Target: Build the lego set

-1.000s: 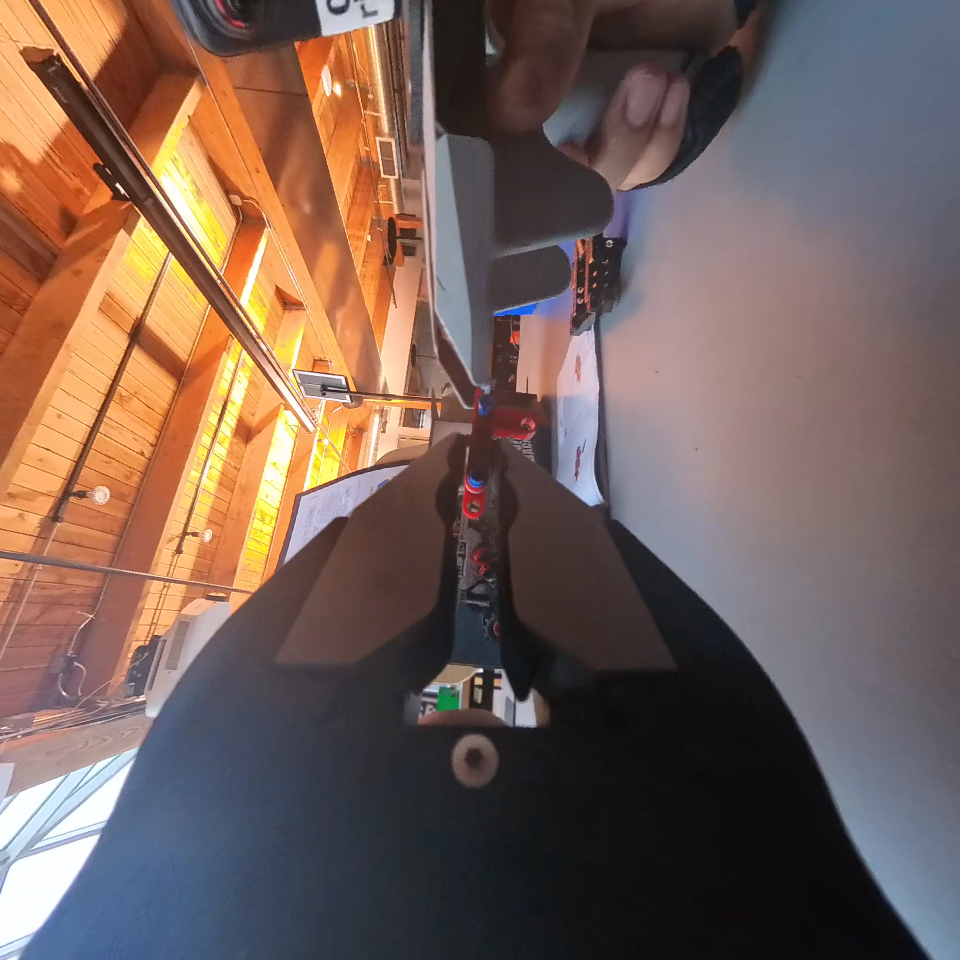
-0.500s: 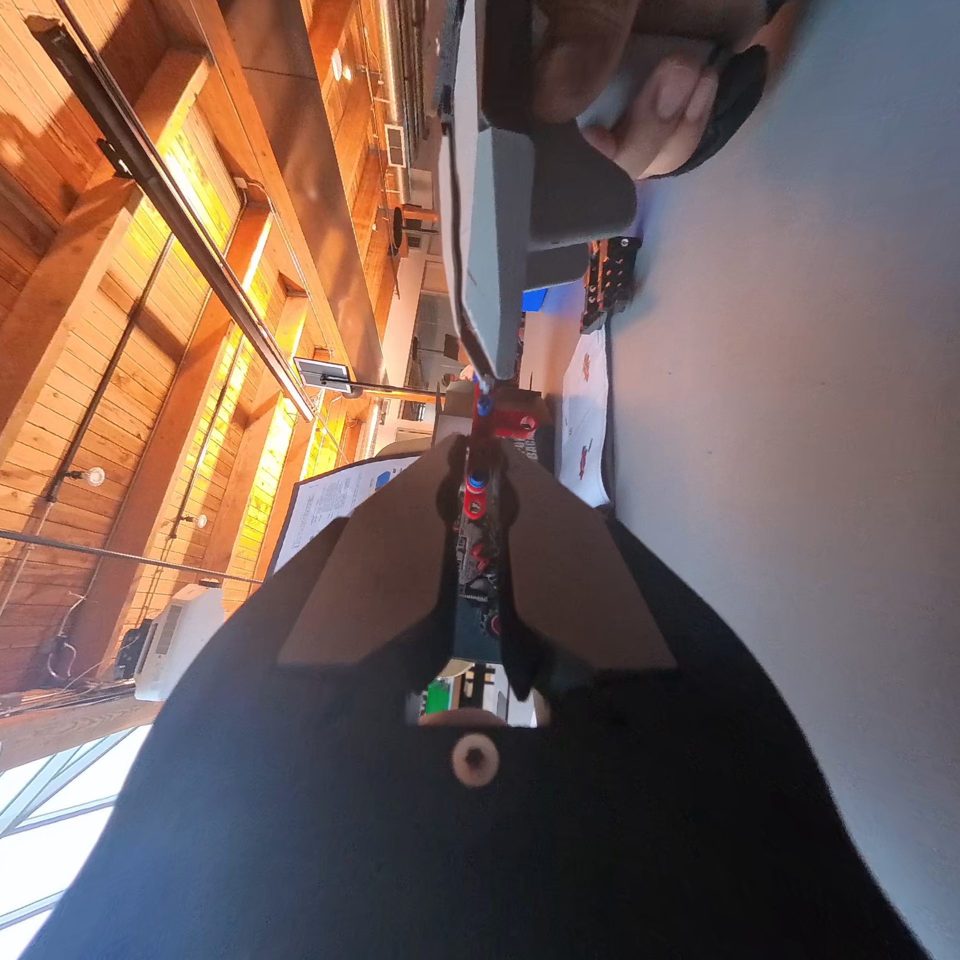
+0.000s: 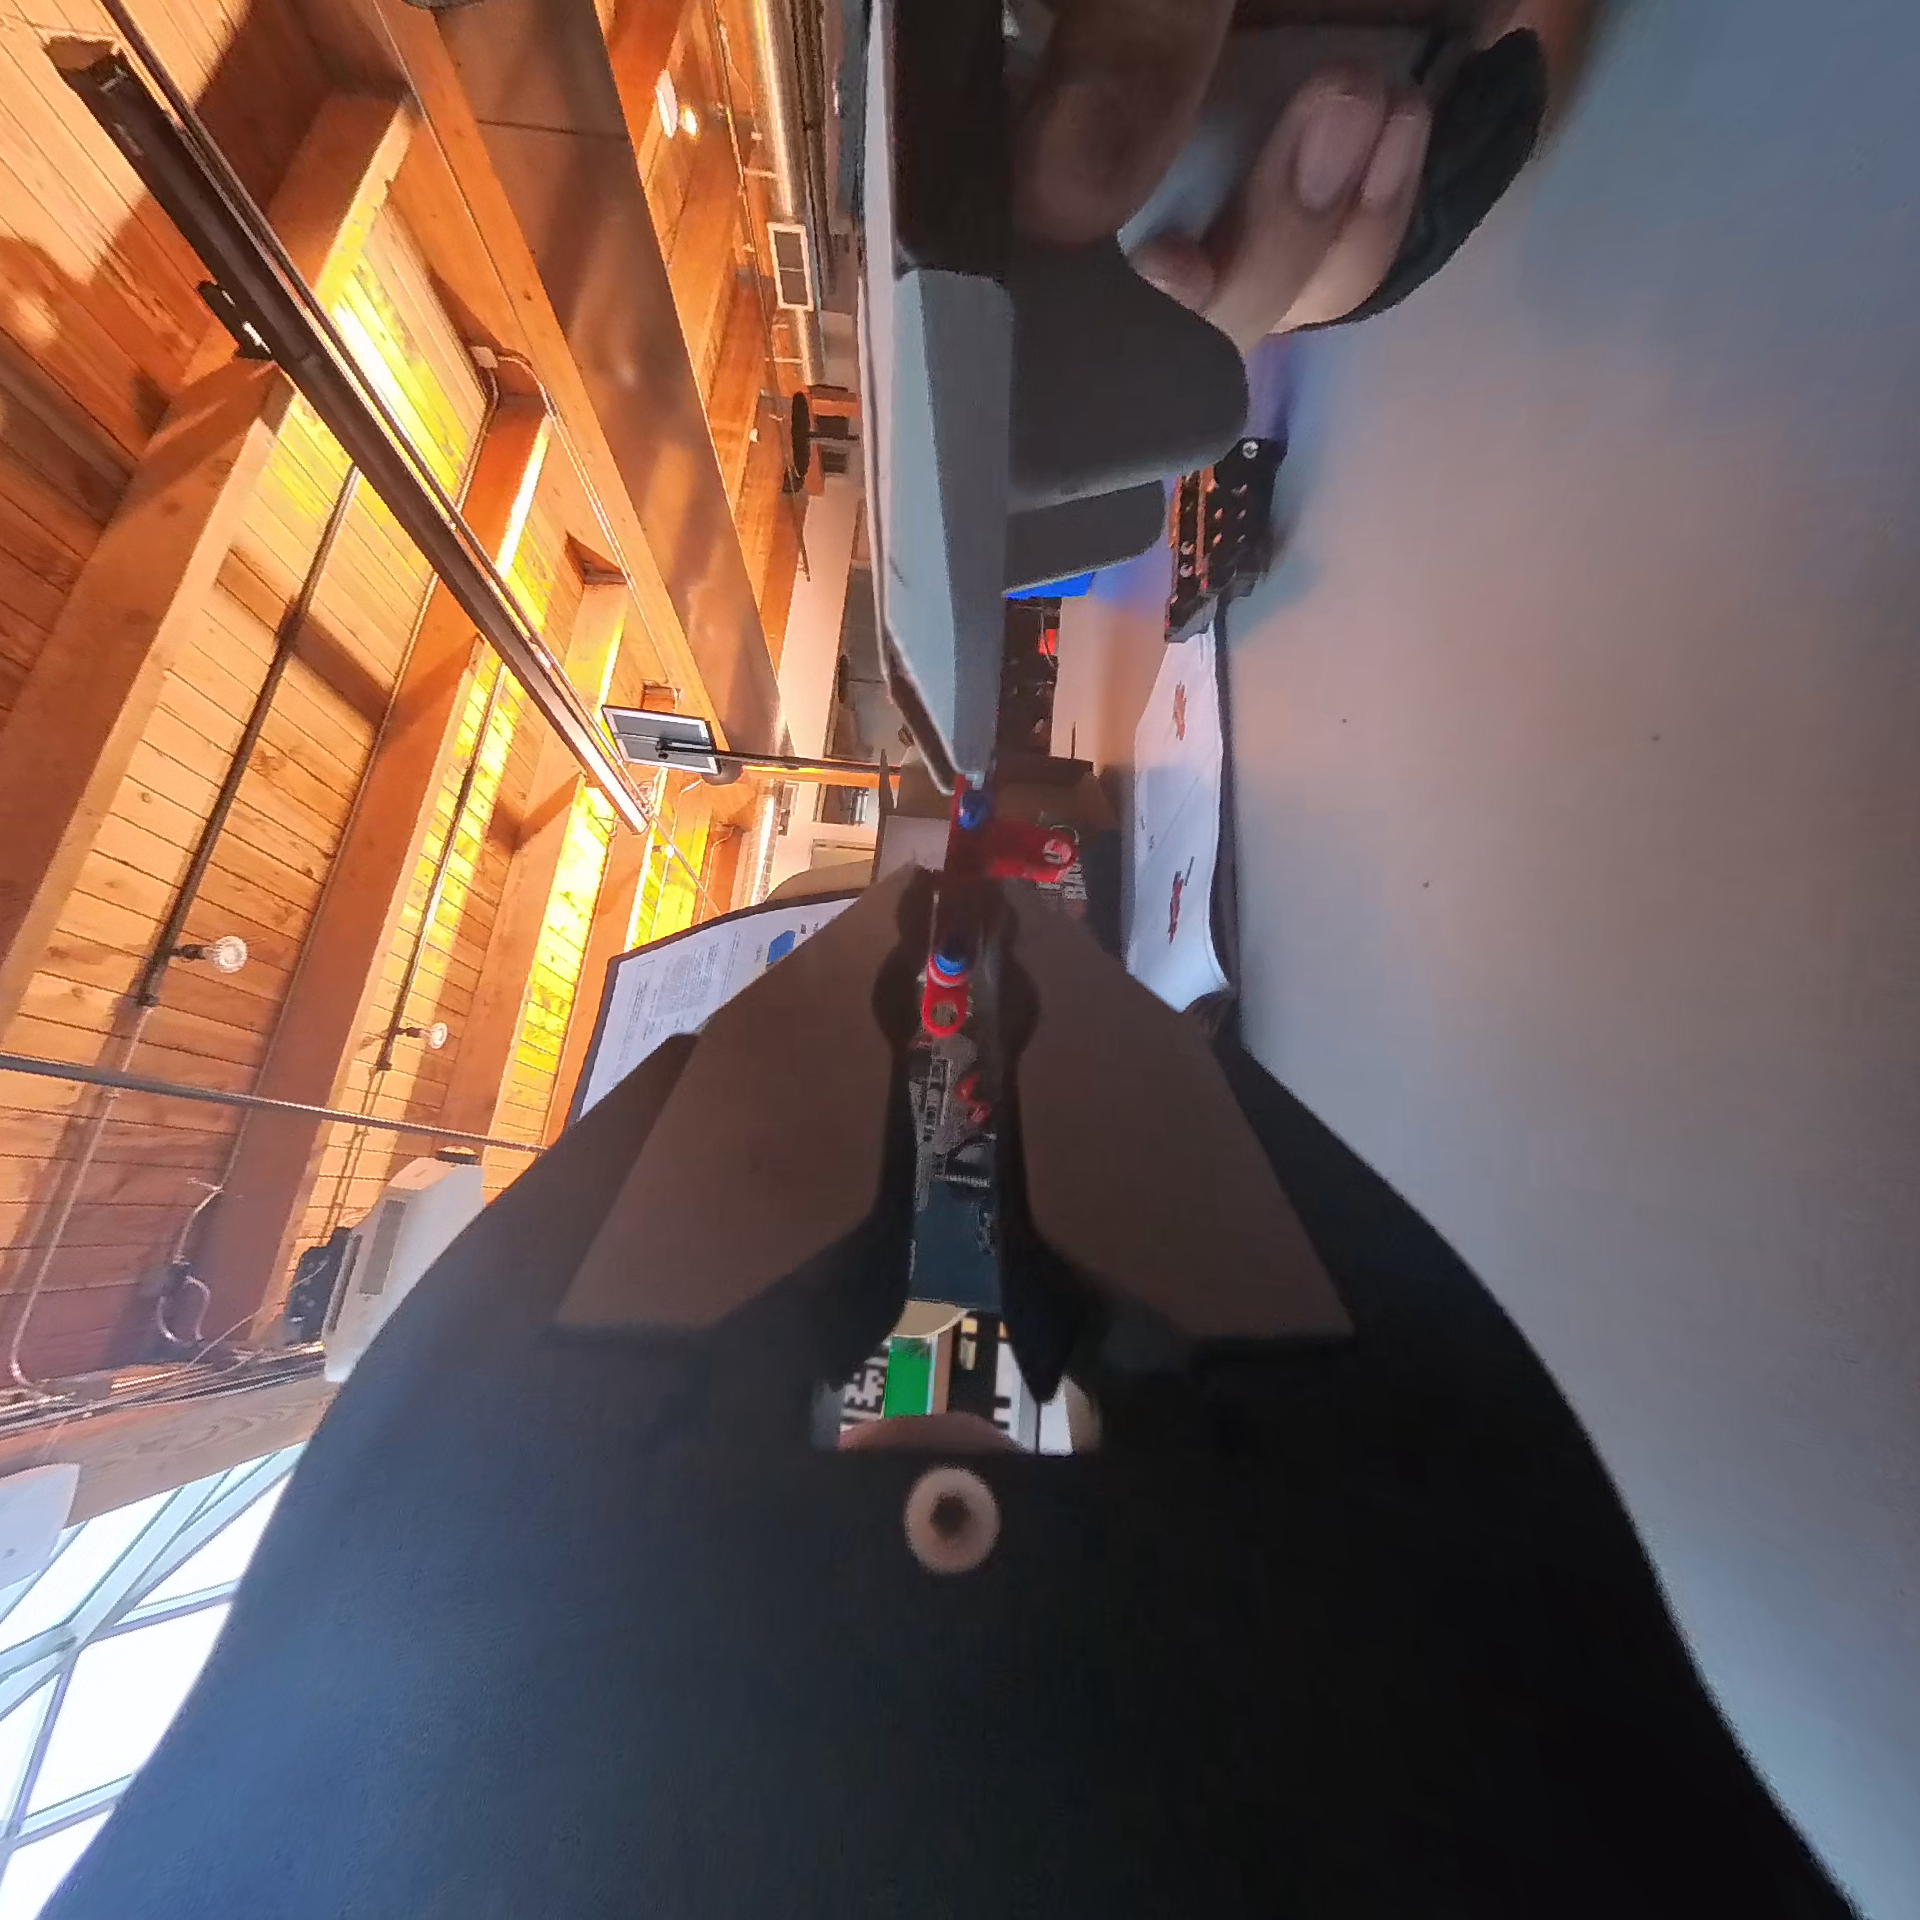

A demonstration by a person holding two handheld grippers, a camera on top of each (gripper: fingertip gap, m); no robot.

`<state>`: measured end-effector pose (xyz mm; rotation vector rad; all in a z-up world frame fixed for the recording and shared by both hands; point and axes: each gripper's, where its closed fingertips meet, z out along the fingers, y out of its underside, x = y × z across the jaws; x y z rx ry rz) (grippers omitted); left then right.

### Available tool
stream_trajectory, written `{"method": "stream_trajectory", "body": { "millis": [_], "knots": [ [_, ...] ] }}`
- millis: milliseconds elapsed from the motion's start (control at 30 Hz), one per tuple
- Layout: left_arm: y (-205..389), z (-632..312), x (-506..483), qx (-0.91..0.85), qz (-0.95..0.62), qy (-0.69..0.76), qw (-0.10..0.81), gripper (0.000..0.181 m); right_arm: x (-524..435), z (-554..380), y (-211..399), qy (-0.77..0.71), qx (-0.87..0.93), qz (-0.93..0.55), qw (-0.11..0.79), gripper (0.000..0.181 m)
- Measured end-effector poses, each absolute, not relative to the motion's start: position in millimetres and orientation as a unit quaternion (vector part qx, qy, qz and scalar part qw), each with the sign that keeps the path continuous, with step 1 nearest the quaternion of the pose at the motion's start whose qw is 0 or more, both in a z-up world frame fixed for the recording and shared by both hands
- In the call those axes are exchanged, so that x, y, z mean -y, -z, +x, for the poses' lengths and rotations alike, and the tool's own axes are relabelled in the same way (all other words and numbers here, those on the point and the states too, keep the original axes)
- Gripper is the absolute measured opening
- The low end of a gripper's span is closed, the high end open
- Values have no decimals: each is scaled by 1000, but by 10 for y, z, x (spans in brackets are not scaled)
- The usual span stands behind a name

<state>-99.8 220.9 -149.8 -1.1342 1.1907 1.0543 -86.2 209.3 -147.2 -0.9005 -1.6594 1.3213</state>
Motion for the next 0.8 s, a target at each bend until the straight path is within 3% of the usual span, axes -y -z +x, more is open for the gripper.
{"method": "stream_trajectory", "body": {
  "millis": [800],
  "knots": [
    [1396, -1007, -2194, -479, -488, -444, 579, 4, -2103, -896, 1340, -539, 628, -356, 434, 3]
  ]
}}
